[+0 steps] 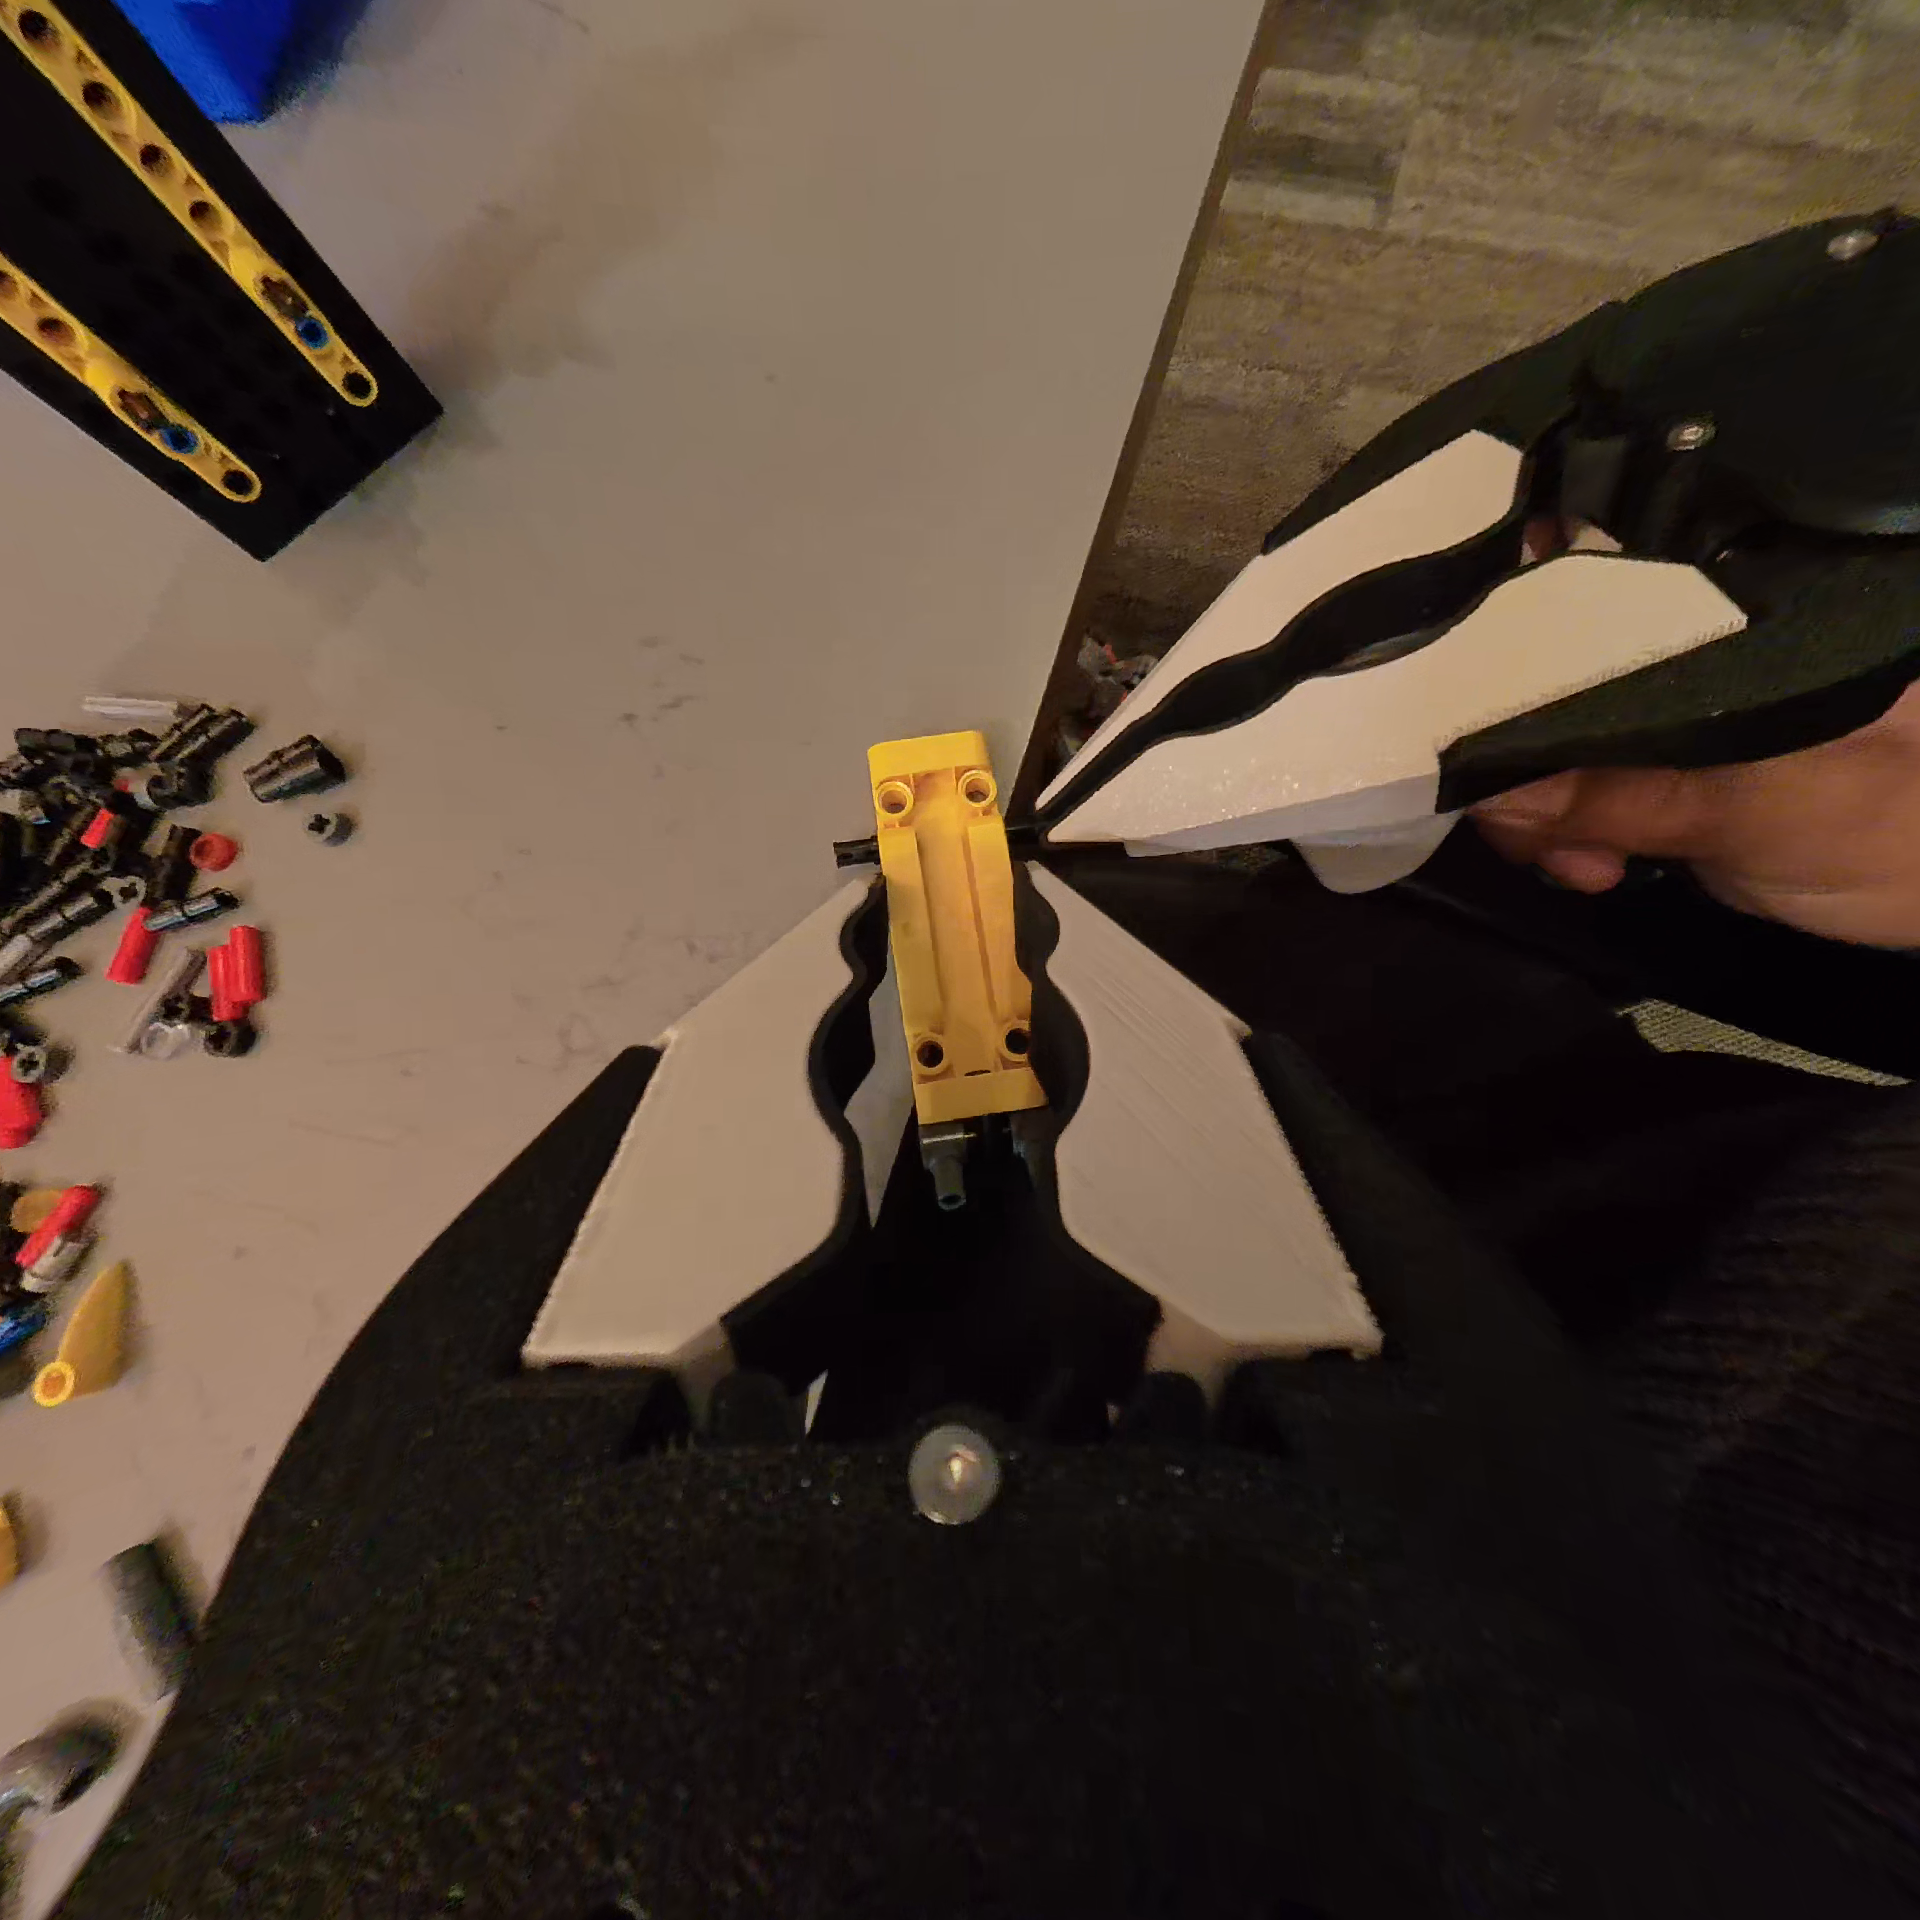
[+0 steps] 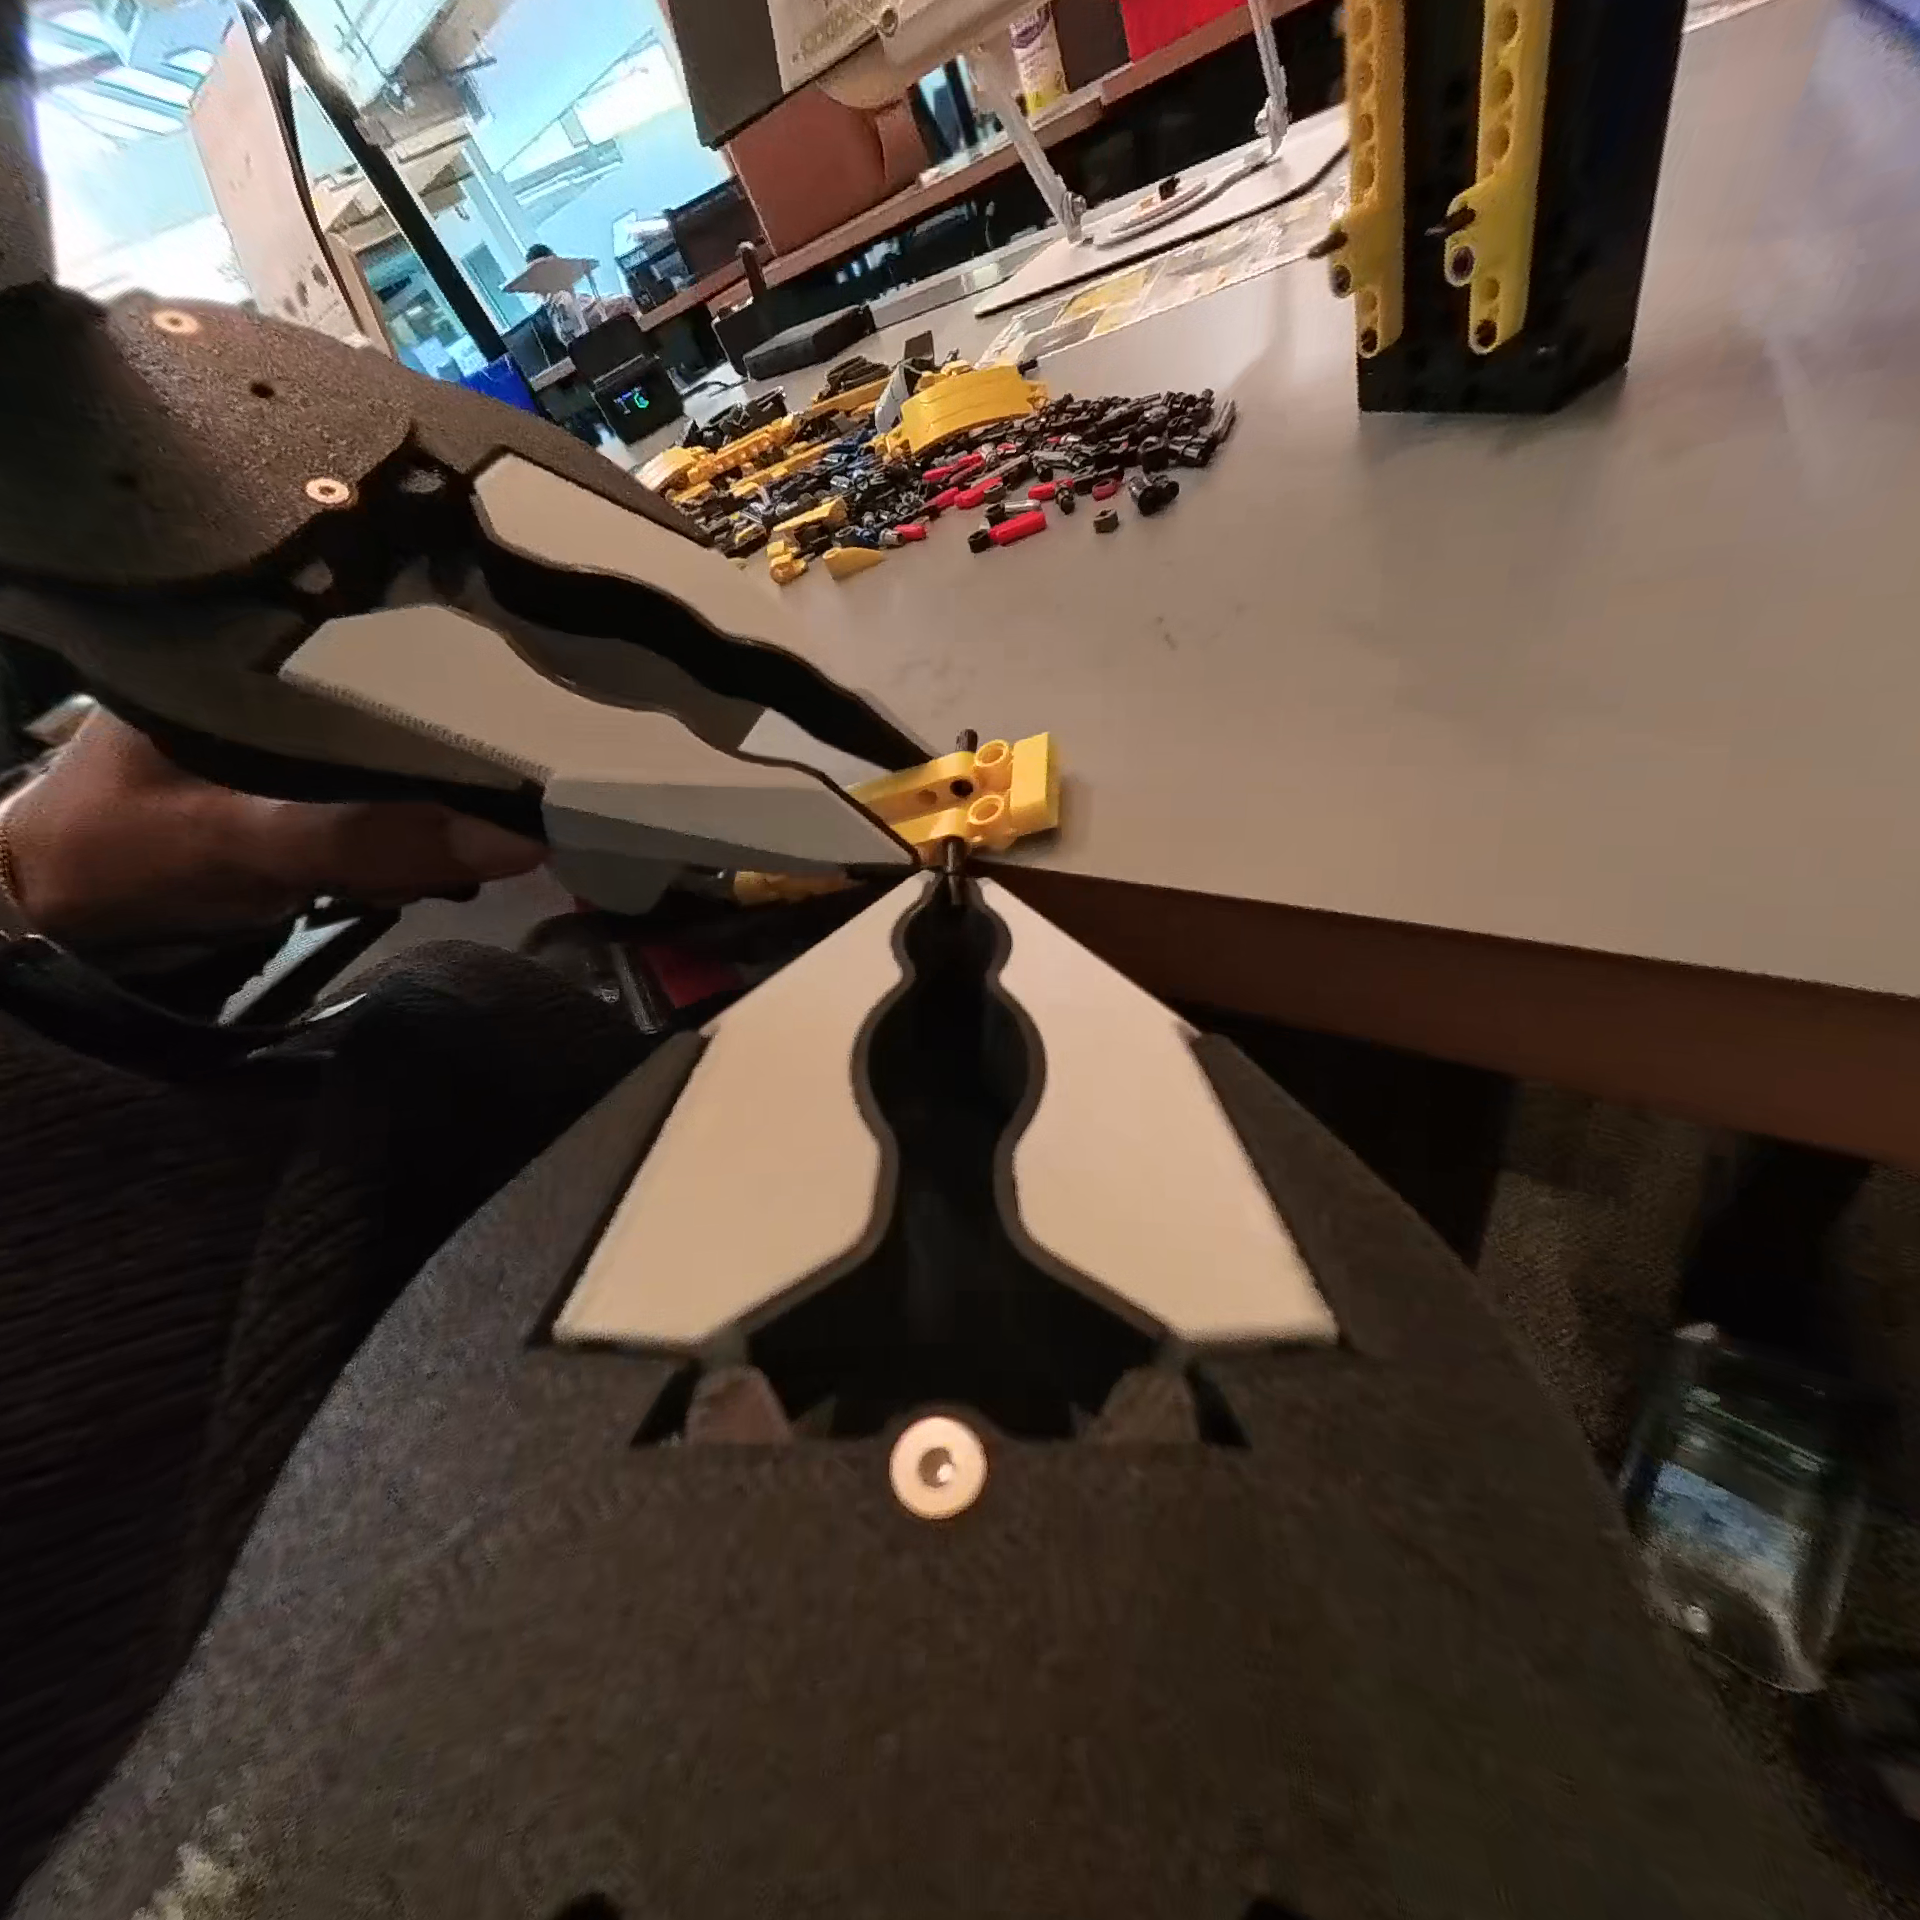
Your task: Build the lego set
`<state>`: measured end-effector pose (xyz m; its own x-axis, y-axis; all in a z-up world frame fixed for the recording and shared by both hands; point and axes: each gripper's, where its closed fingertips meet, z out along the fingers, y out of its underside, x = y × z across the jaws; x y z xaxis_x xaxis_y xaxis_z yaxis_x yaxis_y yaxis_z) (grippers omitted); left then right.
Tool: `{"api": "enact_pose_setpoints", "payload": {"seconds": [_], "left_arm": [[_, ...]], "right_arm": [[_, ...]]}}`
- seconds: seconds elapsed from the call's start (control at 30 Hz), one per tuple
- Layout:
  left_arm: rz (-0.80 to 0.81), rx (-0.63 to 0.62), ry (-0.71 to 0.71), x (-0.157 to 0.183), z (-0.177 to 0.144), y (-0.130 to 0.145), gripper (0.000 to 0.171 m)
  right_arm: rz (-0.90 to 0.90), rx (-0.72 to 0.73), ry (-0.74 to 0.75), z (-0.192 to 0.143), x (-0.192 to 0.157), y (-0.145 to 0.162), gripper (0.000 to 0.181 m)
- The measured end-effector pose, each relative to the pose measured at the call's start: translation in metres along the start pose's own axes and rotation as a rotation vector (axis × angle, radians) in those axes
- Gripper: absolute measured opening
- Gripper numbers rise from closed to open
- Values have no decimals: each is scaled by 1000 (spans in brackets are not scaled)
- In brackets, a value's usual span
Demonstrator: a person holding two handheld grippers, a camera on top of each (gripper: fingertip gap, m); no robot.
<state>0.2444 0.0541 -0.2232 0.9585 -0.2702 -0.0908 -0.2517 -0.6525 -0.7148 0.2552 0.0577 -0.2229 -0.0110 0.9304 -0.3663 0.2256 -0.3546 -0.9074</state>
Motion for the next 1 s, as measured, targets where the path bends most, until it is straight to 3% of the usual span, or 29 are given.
{"api": "enact_pose_setpoints", "payload": {"seconds": [0.13,0.3,0.73,1.0], "left_arm": [[1,-15,6,0,0,0,24],[21,-40,-9,1,1,0,24],[-53,-34,34,0,1,-1,24],[-141,-25,83,1,1,-1,23]], "right_arm": [[22,1,-16,-1,0,-1,3],[179,58,-109,-4,1,-6,2],[-444,-26,218,-1,1,-6,2],[-427,-45,197,4,4,4,1]]}}
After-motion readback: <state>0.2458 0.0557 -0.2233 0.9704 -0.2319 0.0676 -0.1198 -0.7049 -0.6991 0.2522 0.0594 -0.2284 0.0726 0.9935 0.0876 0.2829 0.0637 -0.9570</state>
